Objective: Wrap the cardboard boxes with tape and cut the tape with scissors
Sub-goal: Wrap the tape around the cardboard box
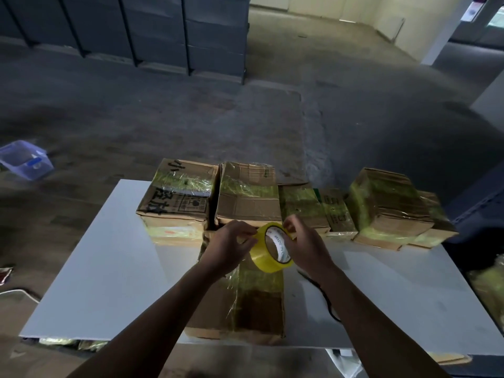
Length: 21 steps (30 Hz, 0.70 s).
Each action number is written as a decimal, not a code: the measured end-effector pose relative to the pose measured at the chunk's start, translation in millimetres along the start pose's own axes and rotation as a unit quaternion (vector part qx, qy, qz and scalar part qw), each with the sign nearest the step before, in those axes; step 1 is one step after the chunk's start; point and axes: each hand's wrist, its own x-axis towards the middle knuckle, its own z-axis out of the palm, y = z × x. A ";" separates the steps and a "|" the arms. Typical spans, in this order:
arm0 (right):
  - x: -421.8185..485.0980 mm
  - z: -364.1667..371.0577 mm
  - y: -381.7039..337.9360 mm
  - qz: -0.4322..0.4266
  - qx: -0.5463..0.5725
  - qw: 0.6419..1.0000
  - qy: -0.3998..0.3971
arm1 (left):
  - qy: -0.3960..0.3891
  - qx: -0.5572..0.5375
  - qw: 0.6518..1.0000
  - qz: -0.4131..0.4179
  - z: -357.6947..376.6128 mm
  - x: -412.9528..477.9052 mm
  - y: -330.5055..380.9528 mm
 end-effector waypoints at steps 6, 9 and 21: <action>1.6 1.6 1.8 0.098 0.127 0.964 -0.213 | -0.023 -0.056 0.992 -0.107 -11.5 3.3 -7.7; -4.0 5.0 1.0 0.156 0.259 0.920 -0.251 | -0.013 -0.149 0.967 -0.207 -15.3 -1.2 -13.4; -3.2 48.6 -39.3 0.071 0.289 0.950 -0.097 | 0.007 -0.274 0.896 -0.348 -24.4 -21.0 -41.2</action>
